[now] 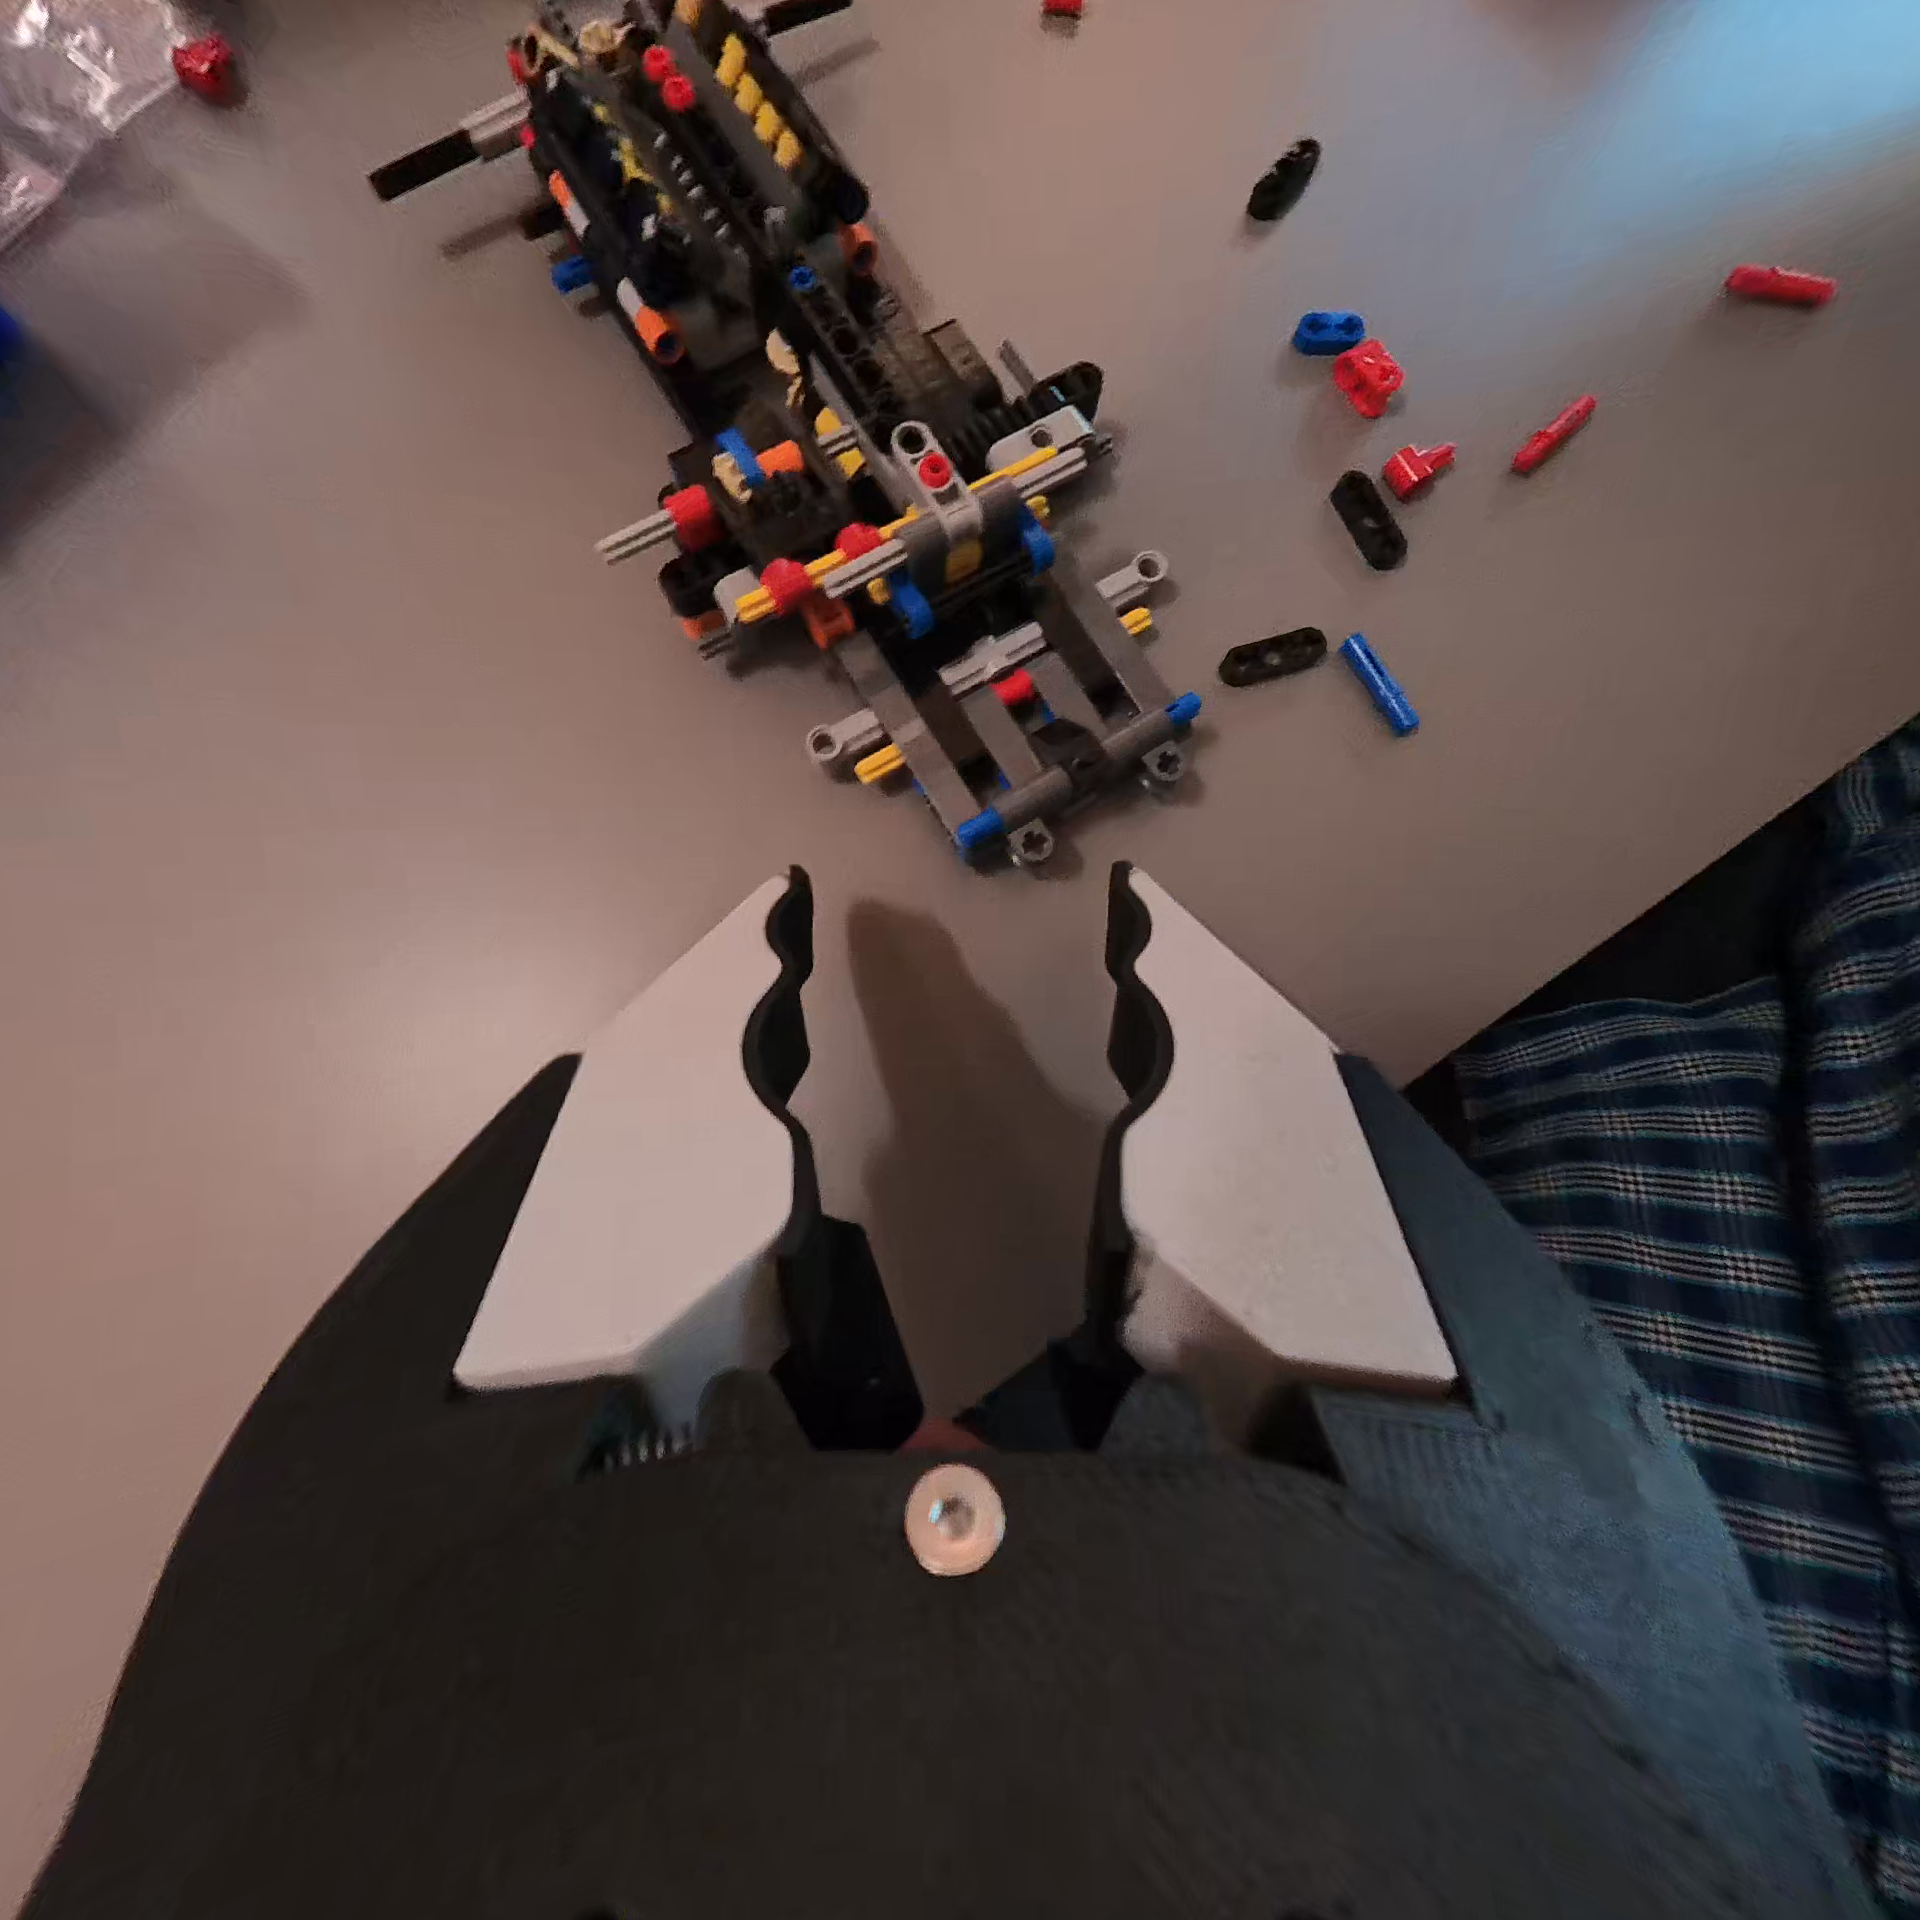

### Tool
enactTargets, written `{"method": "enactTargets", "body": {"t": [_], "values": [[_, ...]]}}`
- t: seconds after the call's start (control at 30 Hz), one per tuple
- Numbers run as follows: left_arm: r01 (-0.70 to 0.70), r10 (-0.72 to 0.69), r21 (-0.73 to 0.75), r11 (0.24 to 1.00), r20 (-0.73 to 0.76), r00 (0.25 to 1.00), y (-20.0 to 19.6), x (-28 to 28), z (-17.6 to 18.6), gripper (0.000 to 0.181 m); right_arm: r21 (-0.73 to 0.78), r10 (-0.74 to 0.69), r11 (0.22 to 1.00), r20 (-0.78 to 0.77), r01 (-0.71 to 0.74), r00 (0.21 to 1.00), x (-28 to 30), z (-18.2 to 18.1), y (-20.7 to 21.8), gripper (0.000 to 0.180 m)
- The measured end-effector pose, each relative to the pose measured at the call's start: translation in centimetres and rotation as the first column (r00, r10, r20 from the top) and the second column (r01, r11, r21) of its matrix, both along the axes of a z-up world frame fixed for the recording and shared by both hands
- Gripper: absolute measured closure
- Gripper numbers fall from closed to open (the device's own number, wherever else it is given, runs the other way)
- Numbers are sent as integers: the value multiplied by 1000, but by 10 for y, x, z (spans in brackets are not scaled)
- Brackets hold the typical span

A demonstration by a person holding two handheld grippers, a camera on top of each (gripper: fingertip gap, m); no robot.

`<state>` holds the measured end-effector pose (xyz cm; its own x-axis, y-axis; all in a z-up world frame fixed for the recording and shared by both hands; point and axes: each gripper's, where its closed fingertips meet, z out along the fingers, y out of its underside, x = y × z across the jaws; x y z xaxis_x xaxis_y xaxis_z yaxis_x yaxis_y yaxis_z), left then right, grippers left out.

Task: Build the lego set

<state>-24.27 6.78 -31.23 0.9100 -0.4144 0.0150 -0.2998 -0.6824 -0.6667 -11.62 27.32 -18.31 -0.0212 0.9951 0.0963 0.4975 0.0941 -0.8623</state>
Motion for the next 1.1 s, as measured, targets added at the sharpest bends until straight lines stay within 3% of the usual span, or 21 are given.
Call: {"method": "enactTargets", "body": {"t": [0.37,0.7,0.77,0.83,0.87,1.0,1.1], "values": [[12,-12,25,1000,-27,1000,17,29,-16,153,14,12,1000,7,-12,1000,-1,0,-4,131],[-68,69,50,996,-24,997,25,39,-16,159,28,26,999,42,-27,999,-2,-7,-8,131],[-67,69,51,996,-38,997,24,36,-15,154,31,28,999,45,-29,999,-2,-8,-8,131],[-73,78,71,995,-74,994,25,30,-11,121,33,26,999,46,-28,999,-1,-7,-7,131],[-43,50,83,996,-90,995,25,32,-9,119,32,26,999,45,-28,999,-1,-7,-7,131],[67,-51,70,995,-214,976,28,35,-10,137,30,29,999,48,-31,998,-1,-8,-7,131],[117,-103,46,992,-226,969,31,40,-13,150,39,34,999,54,-36,998,-1,-8,-9,131]]}}
